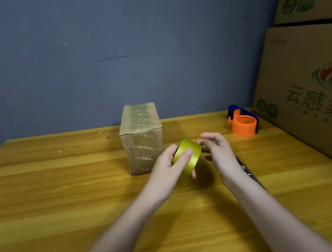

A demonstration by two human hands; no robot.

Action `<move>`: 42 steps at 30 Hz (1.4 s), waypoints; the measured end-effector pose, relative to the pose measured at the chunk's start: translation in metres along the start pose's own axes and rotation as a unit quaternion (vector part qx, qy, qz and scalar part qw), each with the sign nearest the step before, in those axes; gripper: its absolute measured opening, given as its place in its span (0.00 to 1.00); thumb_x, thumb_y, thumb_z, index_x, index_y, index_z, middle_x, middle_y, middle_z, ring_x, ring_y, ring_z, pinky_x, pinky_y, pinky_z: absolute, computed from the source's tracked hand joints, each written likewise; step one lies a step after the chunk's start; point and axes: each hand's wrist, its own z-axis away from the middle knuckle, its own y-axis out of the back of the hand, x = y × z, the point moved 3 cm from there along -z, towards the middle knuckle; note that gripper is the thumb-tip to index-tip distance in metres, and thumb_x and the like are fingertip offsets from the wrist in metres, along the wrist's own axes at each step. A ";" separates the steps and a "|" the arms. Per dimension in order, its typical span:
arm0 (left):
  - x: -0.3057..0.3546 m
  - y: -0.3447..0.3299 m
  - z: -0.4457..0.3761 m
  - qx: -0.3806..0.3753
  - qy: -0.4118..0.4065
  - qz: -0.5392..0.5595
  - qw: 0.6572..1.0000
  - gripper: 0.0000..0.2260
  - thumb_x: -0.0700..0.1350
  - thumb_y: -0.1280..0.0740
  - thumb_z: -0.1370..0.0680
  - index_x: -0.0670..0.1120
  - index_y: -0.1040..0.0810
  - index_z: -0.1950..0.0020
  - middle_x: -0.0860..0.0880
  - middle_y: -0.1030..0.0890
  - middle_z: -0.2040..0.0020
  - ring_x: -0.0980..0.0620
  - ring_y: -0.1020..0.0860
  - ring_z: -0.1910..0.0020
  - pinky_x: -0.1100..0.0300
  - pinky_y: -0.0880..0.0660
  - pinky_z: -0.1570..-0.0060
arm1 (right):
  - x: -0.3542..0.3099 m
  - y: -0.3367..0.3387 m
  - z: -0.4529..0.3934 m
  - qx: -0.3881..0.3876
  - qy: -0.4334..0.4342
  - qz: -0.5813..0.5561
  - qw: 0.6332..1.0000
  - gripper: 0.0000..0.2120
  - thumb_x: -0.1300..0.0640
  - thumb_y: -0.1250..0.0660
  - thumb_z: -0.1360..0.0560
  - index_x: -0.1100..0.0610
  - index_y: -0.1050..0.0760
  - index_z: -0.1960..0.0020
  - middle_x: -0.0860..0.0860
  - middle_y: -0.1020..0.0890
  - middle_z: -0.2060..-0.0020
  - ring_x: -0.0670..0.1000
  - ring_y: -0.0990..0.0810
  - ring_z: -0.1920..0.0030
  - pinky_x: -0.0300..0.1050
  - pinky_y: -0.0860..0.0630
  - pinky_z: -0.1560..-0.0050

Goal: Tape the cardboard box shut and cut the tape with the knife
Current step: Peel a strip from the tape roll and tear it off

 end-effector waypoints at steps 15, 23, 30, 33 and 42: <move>0.026 -0.021 0.004 0.011 -0.114 -0.508 0.854 0.32 0.54 0.33 0.29 0.45 0.41 0.31 0.45 0.20 0.43 0.43 0.21 0.46 0.55 0.29 0.56 | -0.029 -0.021 0.029 -0.033 0.141 0.219 0.965 0.28 0.33 0.52 0.26 0.48 0.21 0.48 0.47 0.17 0.49 0.50 0.22 0.45 0.47 0.30 0.43; 0.028 -0.016 0.012 -0.029 -0.197 -0.508 0.838 0.21 0.56 0.34 0.29 0.46 0.34 0.43 0.45 0.20 0.47 0.43 0.22 0.50 0.54 0.28 0.56 | -0.037 -0.019 0.015 -0.211 0.034 0.117 0.970 0.29 0.38 0.49 0.23 0.58 0.17 0.51 0.54 0.14 0.55 0.52 0.16 0.51 0.43 0.24 0.44; 0.030 -0.017 0.018 -0.081 -0.256 -0.540 0.798 0.21 0.56 0.32 0.31 0.47 0.32 0.44 0.46 0.19 0.52 0.45 0.22 0.53 0.61 0.36 0.60 | -0.030 -0.015 0.015 -0.353 -0.022 0.062 0.933 0.28 0.38 0.50 0.22 0.57 0.23 0.40 0.59 0.16 0.48 0.57 0.18 0.44 0.51 0.26 0.39; 0.029 -0.014 0.017 -0.098 -0.223 -0.539 0.806 0.21 0.57 0.34 0.30 0.47 0.34 0.44 0.45 0.19 0.51 0.44 0.22 0.53 0.56 0.25 0.56 | -0.026 -0.016 0.015 -0.291 -0.016 0.039 0.956 0.28 0.41 0.48 0.22 0.63 0.23 0.44 0.64 0.17 0.50 0.58 0.18 0.51 0.50 0.24 0.45; 0.030 -0.008 0.019 -0.126 -0.202 -0.506 0.829 0.25 0.65 0.35 0.30 0.48 0.29 0.43 0.51 0.21 0.49 0.52 0.26 0.56 0.60 0.33 0.59 | -0.007 -0.017 0.009 -0.285 -0.119 0.021 0.951 0.33 0.36 0.49 0.24 0.64 0.21 0.46 0.65 0.17 0.52 0.56 0.20 0.55 0.49 0.23 0.49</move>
